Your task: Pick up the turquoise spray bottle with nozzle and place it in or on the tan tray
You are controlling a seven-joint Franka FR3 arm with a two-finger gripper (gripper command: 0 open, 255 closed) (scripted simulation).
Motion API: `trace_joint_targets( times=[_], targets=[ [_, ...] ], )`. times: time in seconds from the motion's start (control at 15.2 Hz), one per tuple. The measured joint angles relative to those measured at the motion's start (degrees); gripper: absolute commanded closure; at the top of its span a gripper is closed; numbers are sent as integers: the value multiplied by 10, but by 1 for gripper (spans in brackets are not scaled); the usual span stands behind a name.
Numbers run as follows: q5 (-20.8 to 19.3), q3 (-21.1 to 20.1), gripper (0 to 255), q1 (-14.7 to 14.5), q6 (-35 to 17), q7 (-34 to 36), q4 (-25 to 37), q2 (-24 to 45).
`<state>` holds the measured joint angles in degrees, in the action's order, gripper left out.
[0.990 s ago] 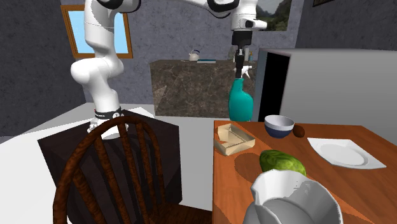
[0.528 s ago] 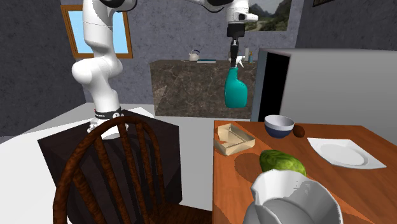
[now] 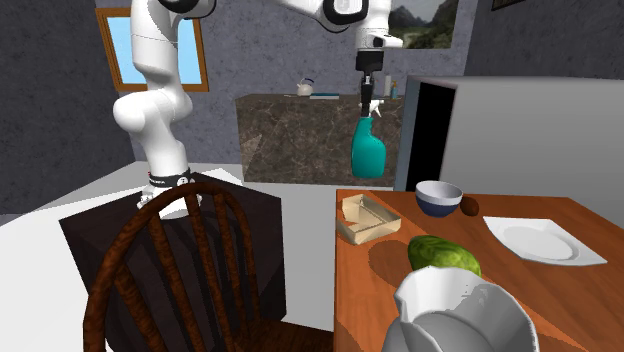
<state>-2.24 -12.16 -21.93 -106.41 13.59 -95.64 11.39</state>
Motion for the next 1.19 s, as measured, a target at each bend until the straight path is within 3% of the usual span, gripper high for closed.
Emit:
trace_joint_targets(
  times=[1.19],
  targets=[
    [-10,2,255,-2,-128,7,-94,35]
  ],
)
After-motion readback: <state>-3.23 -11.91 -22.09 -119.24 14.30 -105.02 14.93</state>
